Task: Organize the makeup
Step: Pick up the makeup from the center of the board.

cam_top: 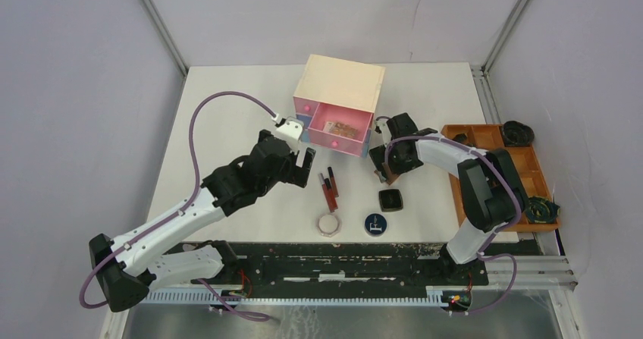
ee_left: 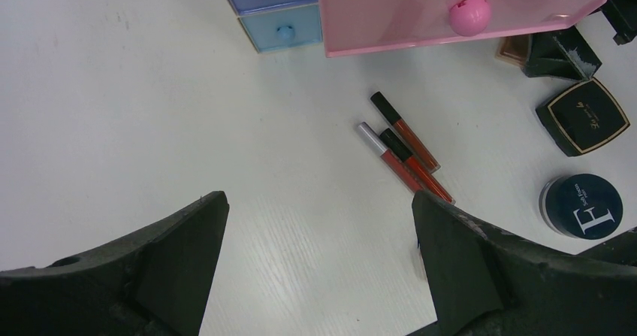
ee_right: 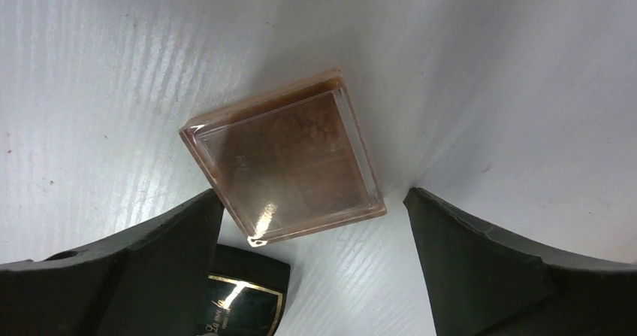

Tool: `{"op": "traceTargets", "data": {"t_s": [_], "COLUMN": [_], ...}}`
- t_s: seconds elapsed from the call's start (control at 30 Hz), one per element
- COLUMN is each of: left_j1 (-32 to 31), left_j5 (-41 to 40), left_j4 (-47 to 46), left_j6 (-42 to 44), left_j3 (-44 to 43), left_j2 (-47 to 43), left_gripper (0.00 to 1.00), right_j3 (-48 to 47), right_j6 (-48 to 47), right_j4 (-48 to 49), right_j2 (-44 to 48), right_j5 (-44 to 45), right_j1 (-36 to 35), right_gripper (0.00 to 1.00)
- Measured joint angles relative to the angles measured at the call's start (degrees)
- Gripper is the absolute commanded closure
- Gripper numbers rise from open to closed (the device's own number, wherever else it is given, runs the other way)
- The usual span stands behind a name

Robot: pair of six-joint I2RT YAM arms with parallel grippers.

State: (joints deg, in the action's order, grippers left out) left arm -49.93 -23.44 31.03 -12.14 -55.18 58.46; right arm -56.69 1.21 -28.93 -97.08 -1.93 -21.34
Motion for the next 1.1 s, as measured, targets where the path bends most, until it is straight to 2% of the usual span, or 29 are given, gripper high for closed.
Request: {"op": "traceTargets", "data": {"t_s": [0.2,0.4,0.5,0.7,0.77,0.87,0.93,1.0,1.1], "left_j1": [0.1,0.2,0.4,0.5,0.5,0.5,0.5,0.5,0.5], "left_j5": [0.0,0.0,0.0,0.0,0.0,0.0,0.0,0.1,0.1], "left_j4": [0.0,0.0,0.0,-0.2,-0.2,-0.3,-0.3,-0.4,-0.5], "left_j6": [0.0,0.0,0.0,0.0,0.0,0.0,0.0,0.0,0.0], "left_j3": [0.3,0.3,0.5,0.7,0.7,0.7,0.7,0.8,0.9], "left_j2": [0.0,0.0,0.0,0.0,0.0,0.0,0.0,0.0,0.0], "left_gripper": [0.01,0.01,0.01,0.01,0.01,0.01,0.01,0.01,0.01], "right_j3": [-0.4,-0.6,-1.0,-1.7,-1.8,-1.8,-1.7,-1.2,-0.7], "right_j6": [0.0,0.3,0.3,1.0,1.5,2.8,3.7,4.5,5.1], "right_j4": [-0.3,-0.3,-0.8,-1.6,-1.8,-2.0,-2.1,-2.1,-2.1], "right_j2": [-0.5,-0.7,-1.0,-1.5,-1.5,-1.4,-1.1,-0.3,1.6], "right_j5": [1.4,2.9,3.2,3.5,3.6,4.0,4.6,5.1,5.7], "right_j1": [-0.4,-1.1,-1.4,-1.4,-1.5,-1.7,-1.9,-2.1,-2.2], "right_gripper": [0.08,0.3,0.48,0.6,0.56,0.44,0.32,0.14,0.07]}}
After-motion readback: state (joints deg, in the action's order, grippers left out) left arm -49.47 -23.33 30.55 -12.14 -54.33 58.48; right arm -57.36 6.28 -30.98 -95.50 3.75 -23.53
